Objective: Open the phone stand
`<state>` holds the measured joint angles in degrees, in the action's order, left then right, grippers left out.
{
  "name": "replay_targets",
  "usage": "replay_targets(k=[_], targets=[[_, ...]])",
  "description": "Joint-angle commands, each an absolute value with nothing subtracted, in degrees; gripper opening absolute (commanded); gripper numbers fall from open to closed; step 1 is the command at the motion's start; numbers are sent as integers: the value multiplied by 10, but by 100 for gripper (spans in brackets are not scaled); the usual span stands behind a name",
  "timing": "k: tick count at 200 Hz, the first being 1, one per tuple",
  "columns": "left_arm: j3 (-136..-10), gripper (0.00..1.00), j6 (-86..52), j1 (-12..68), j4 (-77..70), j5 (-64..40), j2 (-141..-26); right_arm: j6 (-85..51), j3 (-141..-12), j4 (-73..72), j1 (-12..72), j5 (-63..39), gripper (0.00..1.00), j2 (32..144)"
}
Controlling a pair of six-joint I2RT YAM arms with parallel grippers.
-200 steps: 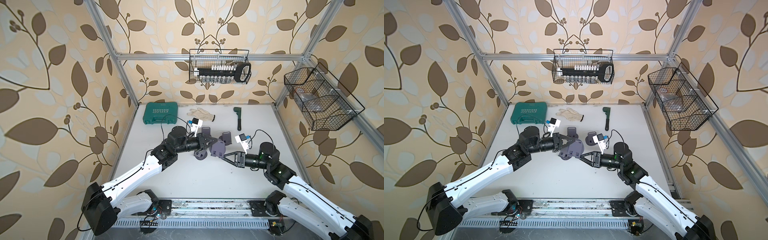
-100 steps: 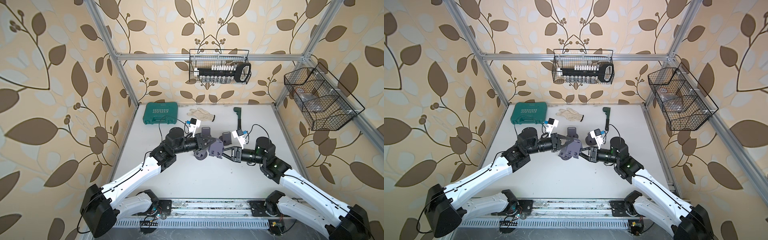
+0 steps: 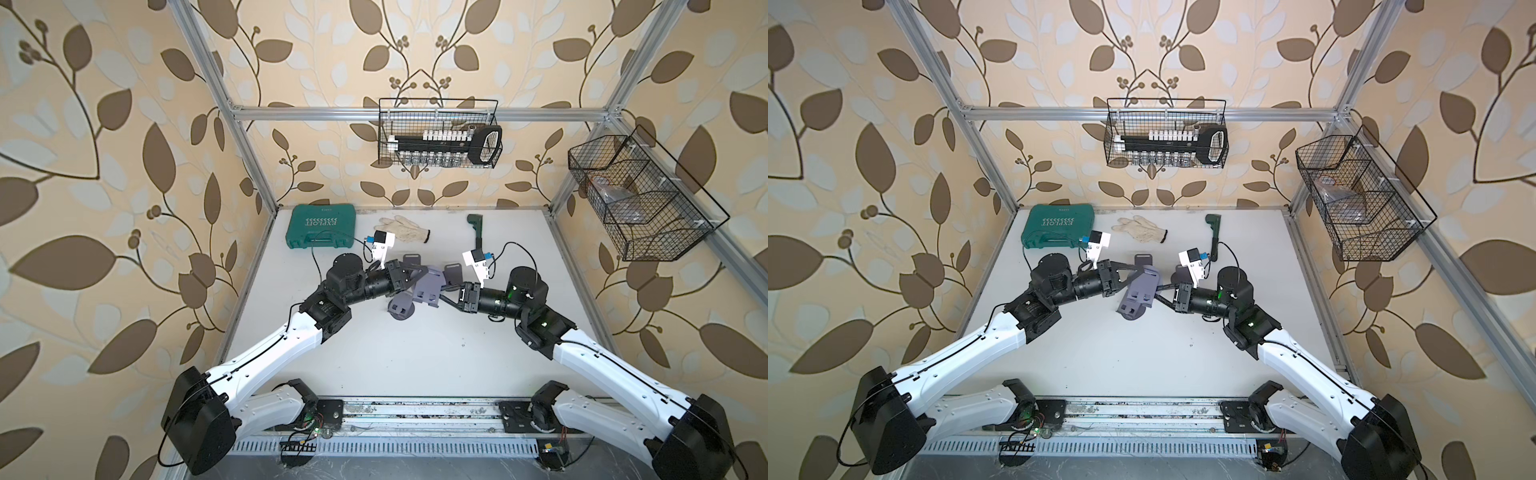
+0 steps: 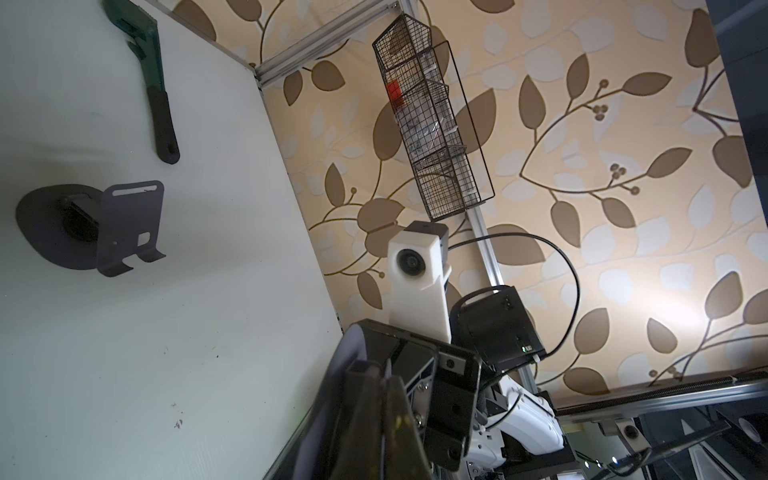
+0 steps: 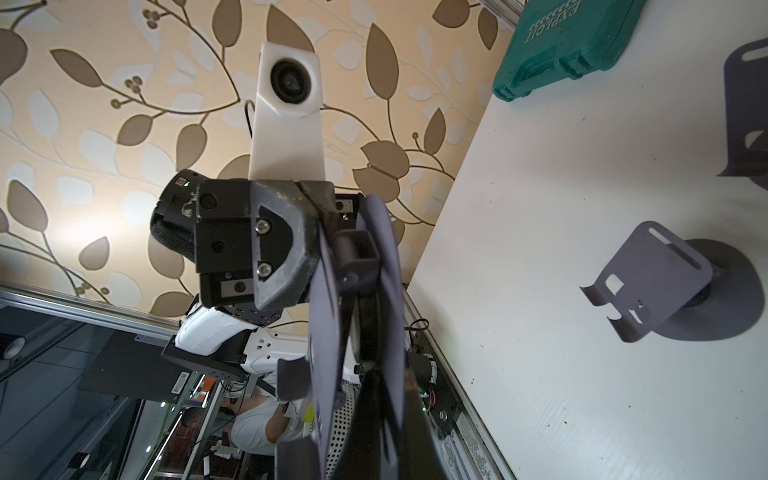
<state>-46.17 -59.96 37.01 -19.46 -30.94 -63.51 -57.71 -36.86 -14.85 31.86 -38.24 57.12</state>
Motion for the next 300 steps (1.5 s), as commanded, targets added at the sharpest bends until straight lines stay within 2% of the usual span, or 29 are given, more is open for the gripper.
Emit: replay_targets(k=[1, 43, 118, 188, 202, 229, 278, 300], targets=[[-473, 0, -609, 394, -217, -362, -640, -566, -379, -145, 336, -365, 0, 584], [-497, 0, -606, 379, -273, -361, -625, -622, -335, -108, 334, -371, 0, 607], [-521, 0, -571, 351, -336, -361, -604, -733, -274, -211, 315, -435, 0, 702], [-517, 0, -594, 314, -472, -371, -636, -742, -253, -201, 288, -488, 0, 728], [-525, 0, -601, 306, -482, -373, -643, -722, -255, -171, 283, -491, 0, 724], [-563, 0, -592, 294, -418, -373, -653, -611, -290, -4, 280, -460, 0, 692], [-598, 0, -609, 286, -377, -389, -685, -597, -281, -7, 266, -472, 0, 688], [-590, 0, -626, 285, -365, -390, -688, -512, -348, 102, 255, -431, 0, 615]])
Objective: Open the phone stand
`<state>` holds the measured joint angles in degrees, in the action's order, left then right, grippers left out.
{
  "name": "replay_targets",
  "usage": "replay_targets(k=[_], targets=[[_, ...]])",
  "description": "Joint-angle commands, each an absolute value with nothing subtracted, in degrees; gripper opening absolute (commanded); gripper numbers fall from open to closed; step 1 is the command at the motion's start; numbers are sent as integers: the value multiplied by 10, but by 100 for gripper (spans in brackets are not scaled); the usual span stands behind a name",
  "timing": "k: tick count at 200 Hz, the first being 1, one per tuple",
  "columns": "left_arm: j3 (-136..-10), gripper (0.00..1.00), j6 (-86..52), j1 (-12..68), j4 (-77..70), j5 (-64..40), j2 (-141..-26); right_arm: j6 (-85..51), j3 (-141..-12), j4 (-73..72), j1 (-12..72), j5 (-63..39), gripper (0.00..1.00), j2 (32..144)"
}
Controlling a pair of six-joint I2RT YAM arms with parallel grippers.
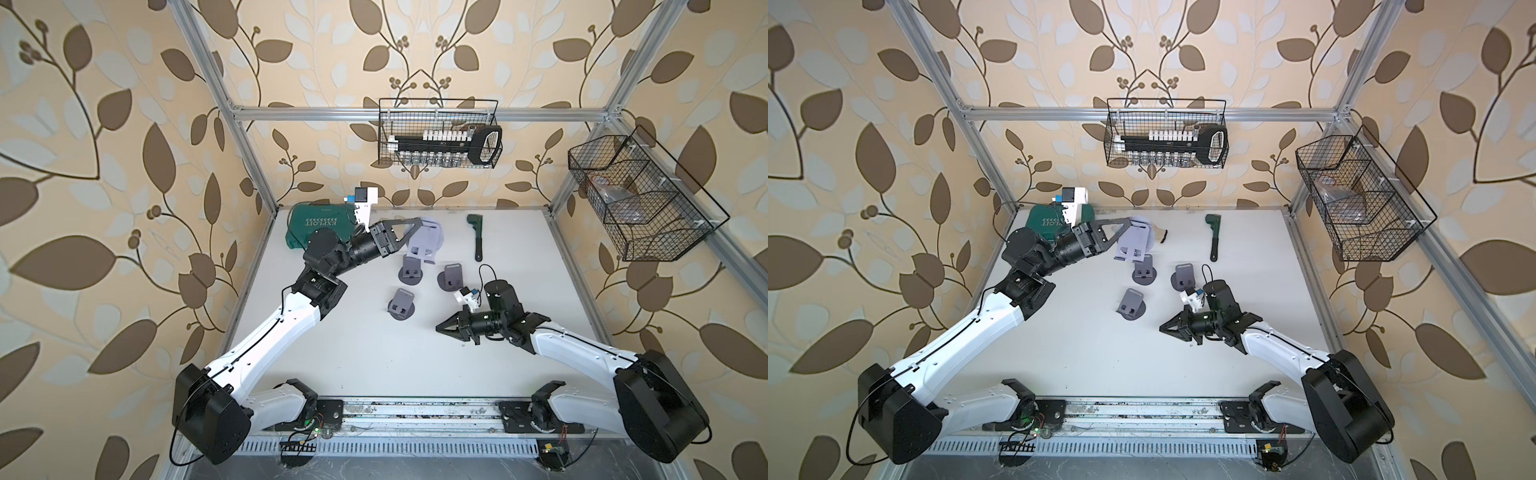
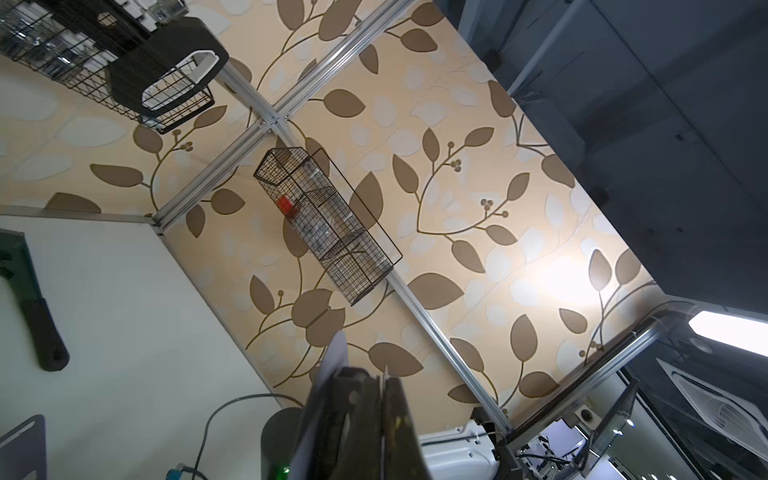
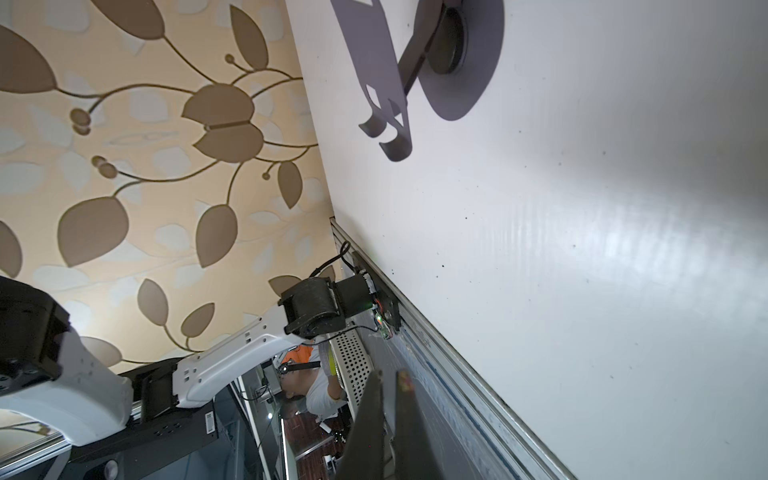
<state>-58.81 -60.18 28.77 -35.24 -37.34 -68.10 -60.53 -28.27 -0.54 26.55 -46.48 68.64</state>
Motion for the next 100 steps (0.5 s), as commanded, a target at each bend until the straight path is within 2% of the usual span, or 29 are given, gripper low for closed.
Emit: replay_targets(k=[1, 17, 31, 50, 73, 100], targets=[[-589, 0, -627, 285, -365, -390, -688, -508, -352, 108, 255, -428, 0, 612], [-567, 0, -645, 285, -362, -383, -681, -461, -407, 165, 237, -415, 1, 569], [-542, 0, -669, 285, -362, -375, -674, -465, -427, 159, 215, -415, 28, 537], [-492, 0, -715, 286, -392, -363, -670, -479, -431, 125, 201, -404, 49, 511], [-447, 0, -759, 286, -429, -352, -664, -528, -409, 50, 201, -404, 52, 511], [-433, 0, -743, 290, -396, -346, -637, -590, -381, -45, 204, -430, 51, 551]])
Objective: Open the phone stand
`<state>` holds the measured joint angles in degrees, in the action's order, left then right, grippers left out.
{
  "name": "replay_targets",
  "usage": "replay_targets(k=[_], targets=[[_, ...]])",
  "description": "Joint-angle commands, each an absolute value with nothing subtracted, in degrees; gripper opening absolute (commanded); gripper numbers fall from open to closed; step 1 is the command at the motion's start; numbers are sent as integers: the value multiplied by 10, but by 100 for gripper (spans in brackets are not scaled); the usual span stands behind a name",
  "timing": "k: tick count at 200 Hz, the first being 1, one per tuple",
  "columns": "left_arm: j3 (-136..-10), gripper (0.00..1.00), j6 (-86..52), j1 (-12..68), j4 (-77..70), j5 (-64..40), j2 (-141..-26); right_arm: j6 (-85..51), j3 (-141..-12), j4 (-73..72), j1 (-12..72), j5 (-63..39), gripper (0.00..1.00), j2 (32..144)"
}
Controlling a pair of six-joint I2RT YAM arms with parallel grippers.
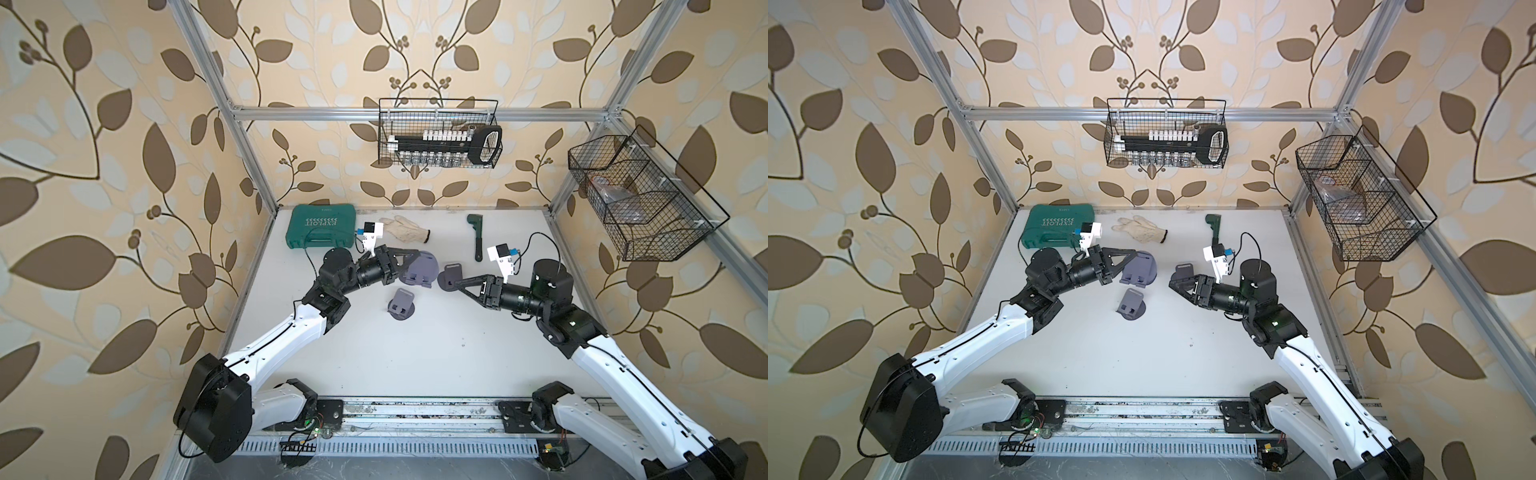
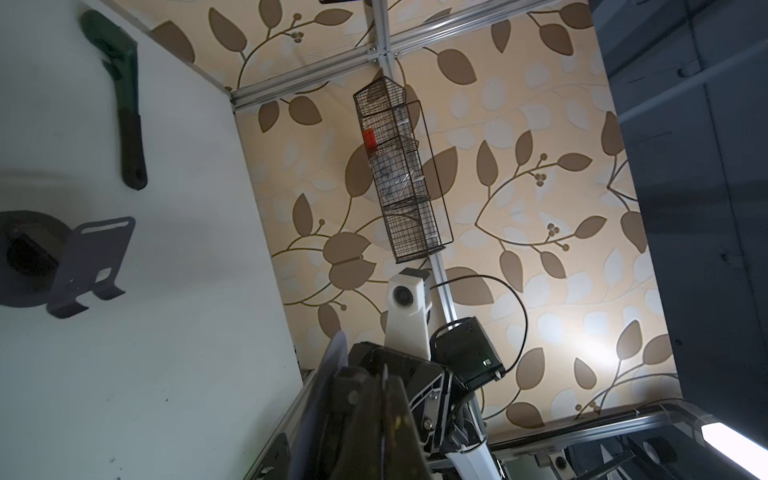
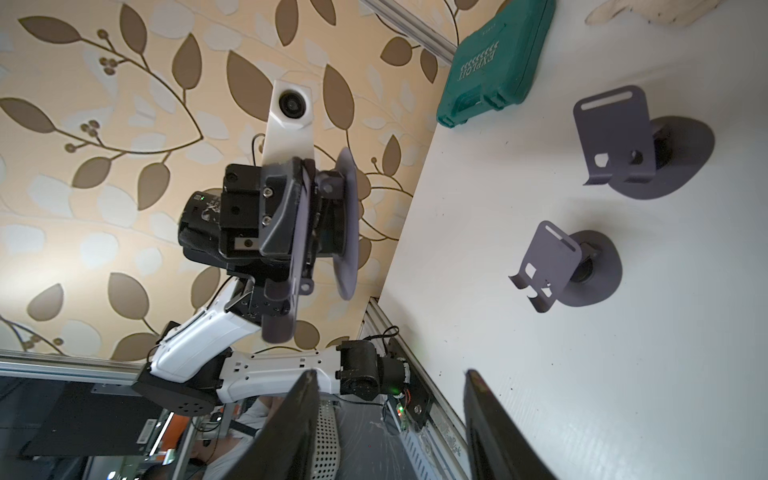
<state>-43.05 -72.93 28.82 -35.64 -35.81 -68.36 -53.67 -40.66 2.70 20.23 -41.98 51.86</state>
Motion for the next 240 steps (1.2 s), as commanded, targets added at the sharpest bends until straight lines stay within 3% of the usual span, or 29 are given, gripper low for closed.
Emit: replay_targets(k=[1, 56, 163, 240], targets=[[-433, 0, -741, 290, -395, -346, -636, -590, -381, -45, 204, -430, 52, 552], [-437, 0, -717, 299, -364, -345, -628, -627, -387, -124, 217, -443, 53, 597], [-448, 0, -694, 301, -340, -346, -645, -603, -418, -103, 276, -412, 55, 566], [-457, 0, -693, 307, -343, -358, -654, -612, -427, -148, 291, -426, 53, 626]])
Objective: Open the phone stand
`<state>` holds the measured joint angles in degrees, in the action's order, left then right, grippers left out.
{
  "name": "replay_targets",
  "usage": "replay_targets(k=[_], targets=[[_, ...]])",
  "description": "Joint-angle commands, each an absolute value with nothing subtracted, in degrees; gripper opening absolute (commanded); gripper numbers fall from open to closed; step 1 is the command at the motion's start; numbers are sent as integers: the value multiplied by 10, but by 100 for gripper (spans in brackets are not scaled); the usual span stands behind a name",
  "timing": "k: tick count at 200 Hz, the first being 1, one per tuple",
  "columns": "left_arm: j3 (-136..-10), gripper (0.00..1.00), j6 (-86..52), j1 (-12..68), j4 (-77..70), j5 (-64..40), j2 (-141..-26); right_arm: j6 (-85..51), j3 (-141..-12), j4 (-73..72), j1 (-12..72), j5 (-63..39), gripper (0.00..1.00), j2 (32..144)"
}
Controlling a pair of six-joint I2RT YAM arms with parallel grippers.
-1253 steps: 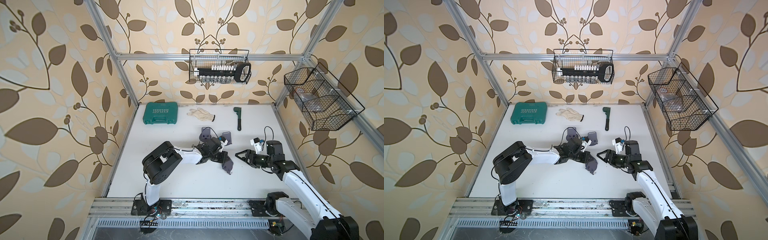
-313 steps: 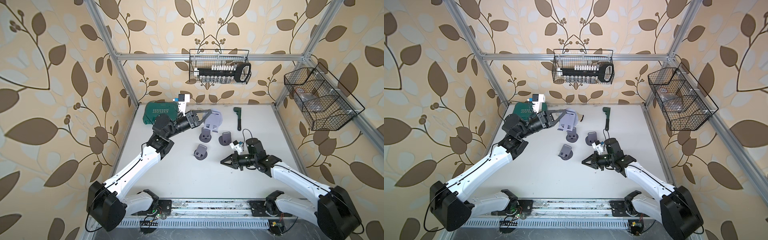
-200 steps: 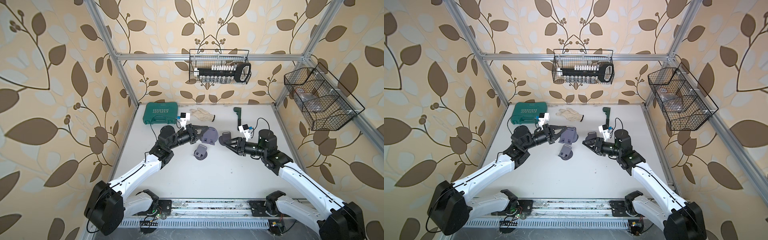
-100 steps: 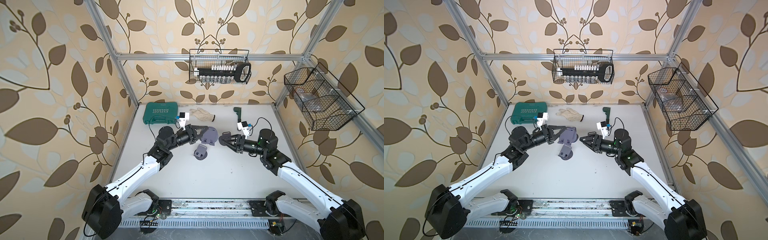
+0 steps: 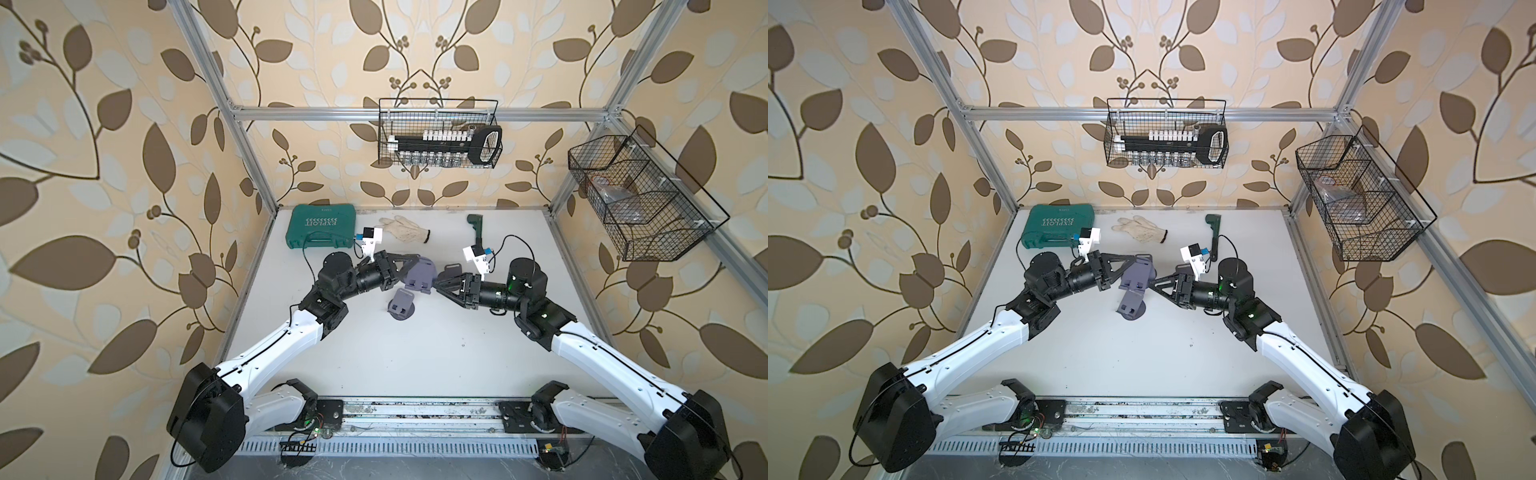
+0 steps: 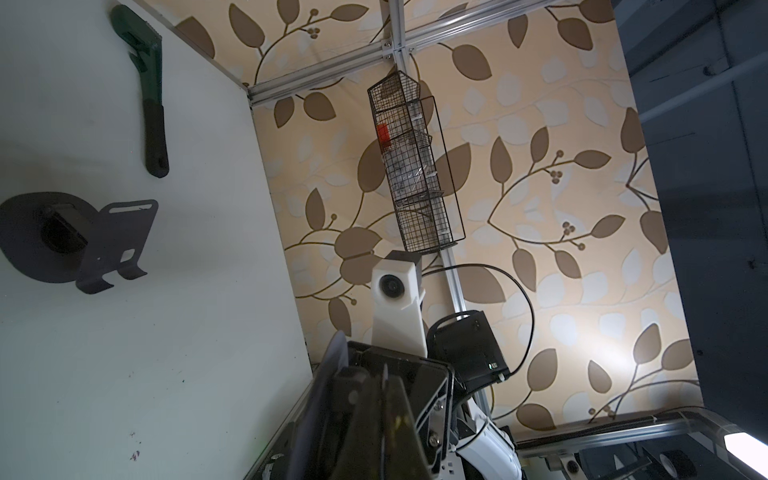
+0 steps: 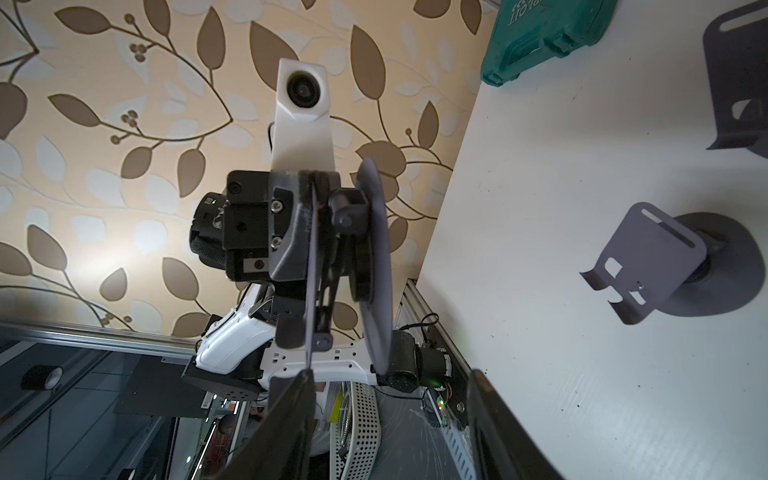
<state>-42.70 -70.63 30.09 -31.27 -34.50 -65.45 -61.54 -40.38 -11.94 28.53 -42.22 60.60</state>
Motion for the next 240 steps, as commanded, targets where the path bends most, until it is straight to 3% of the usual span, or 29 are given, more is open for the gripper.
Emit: replay_targets(k=[1, 79, 102, 127, 186, 240], targets=[[-458, 0, -693, 307, -343, -358, -654, -611, -427, -148, 290, -426, 53, 627], [-455, 0, -703, 344, -374, -351, -685, -606, -503, -159, 309, -446, 48, 698], [-457, 0, -708, 344, -387, -357, -697, -614, -500, -172, 319, -442, 31, 706], [-452, 0, -725, 344, -415, -361, -708, -639, -480, -206, 320, -441, 0, 713], [-473, 0, -704, 343, -420, -383, -691, -718, -406, -255, 310, -461, 0, 735], [-540, 0, -692, 334, -484, -407, -681, -864, -292, -434, 289, -513, 0, 835]])
